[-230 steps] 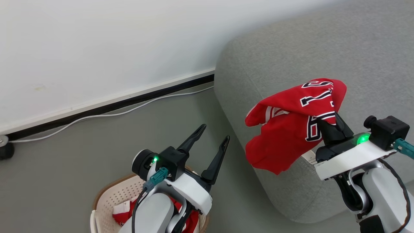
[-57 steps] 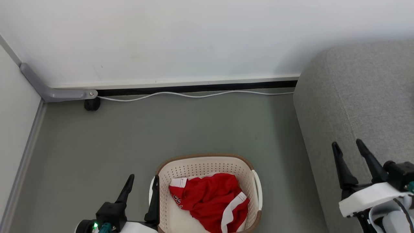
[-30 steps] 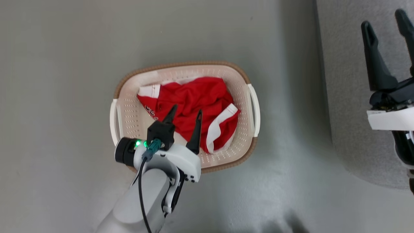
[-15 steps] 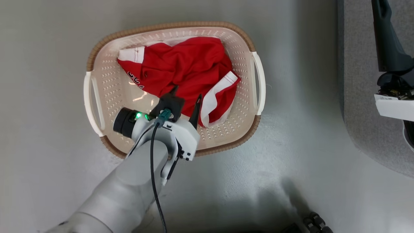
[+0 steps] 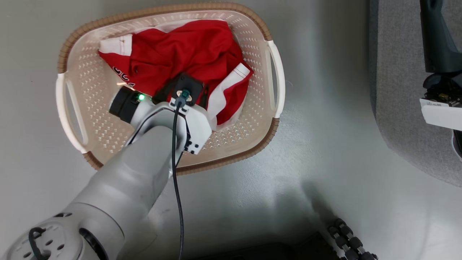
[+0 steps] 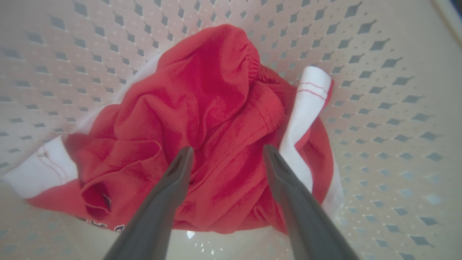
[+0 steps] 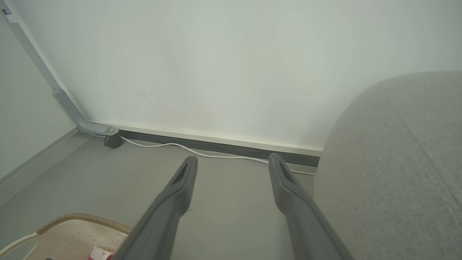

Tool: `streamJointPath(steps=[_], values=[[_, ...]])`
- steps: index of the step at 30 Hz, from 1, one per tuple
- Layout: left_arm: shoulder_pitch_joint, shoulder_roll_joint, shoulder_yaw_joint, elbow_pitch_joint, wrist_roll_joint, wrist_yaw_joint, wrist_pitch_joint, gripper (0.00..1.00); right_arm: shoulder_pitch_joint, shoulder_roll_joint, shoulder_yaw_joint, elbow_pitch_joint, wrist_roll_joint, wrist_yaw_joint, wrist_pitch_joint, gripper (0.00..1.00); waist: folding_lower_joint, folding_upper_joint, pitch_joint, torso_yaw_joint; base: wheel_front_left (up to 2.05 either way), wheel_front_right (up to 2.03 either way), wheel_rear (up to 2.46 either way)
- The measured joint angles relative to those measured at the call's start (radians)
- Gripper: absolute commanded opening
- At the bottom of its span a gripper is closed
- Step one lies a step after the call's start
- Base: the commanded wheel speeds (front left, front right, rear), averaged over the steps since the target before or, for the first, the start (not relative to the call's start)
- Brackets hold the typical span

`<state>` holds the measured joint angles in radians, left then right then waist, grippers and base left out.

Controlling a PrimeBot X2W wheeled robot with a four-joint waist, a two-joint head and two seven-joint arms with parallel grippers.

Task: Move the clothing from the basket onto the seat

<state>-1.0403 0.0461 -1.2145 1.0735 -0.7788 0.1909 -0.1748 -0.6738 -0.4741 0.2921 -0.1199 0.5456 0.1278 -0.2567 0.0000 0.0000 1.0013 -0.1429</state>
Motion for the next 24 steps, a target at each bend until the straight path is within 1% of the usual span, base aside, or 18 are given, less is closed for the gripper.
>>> streamJointPath(steps=[4, 9, 11, 13, 18, 19, 20, 21, 24], values=[[-0.034, 0.002, -0.035, 0.043, 0.000, 0.001, 0.067, 1.00, -0.019, 0.006, 0.002, -0.005, 0.001, 0.000, 0.000, 1.00, 0.0000, 0.0000, 0.022, -0.024, 0.00, 0.00, 0.00], [-0.037, 0.002, -0.062, 0.080, 0.064, -0.002, 0.156, 1.00, -0.019, 0.008, 0.003, -0.010, 0.001, 0.000, 0.000, 1.00, 0.0000, 0.0000, 0.027, -0.042, 0.00, 0.00, 0.00], [-0.037, 0.002, -0.063, 0.086, 0.074, -0.002, 0.167, 1.00, -0.018, 0.007, 0.002, -0.013, 0.001, 0.000, 0.000, 1.00, 0.0000, 0.0000, 0.028, -0.042, 0.00, 0.00, 0.00], [-0.039, 0.003, -0.065, 0.095, 0.098, -0.001, 0.202, 1.00, -0.017, 0.006, -0.001, -0.021, 0.001, 0.000, 0.000, 1.00, 0.0000, -0.0001, 0.030, -0.043, 0.00, 0.00, 0.00], [-0.041, 0.003, -0.067, 0.093, 0.111, 0.009, 0.219, 1.00, -0.012, 0.004, -0.010, -0.024, 0.002, 0.000, 0.000, 1.00, 0.0000, -0.0001, 0.028, -0.042, 0.00, 0.00, 0.00], [-0.041, 0.003, -0.067, 0.093, 0.111, 0.013, 0.219, 0.89, -0.011, 0.004, -0.013, -0.025, 0.002, 0.000, 0.000, 1.00, 0.0000, -0.0001, 0.026, -0.042, 0.00, 0.00, 0.00], [-0.041, 0.003, -0.067, 0.092, 0.110, 0.017, 0.218, 0.25, -0.009, 0.004, -0.014, -0.025, 0.002, 0.000, 0.000, 1.00, -0.0001, 0.0000, 0.025, -0.042, 0.00, 0.00, 0.00], [-0.041, 0.003, -0.067, 0.089, 0.108, 0.019, 0.214, 0.00, -0.007, 0.004, -0.016, -0.025, 0.002, 0.000, 0.000, 1.00, 0.0000, 0.0000, 0.024, -0.042, 0.00, 0.00, 0.00], [-0.041, 0.004, -0.067, 0.076, 0.095, 0.023, 0.188, 0.00, -0.005, 0.004, -0.025, -0.024, 0.002, 0.000, 0.000, 1.00, 0.0000, 0.0000, 0.019, -0.039, 0.00, 0.00, 0.00]])
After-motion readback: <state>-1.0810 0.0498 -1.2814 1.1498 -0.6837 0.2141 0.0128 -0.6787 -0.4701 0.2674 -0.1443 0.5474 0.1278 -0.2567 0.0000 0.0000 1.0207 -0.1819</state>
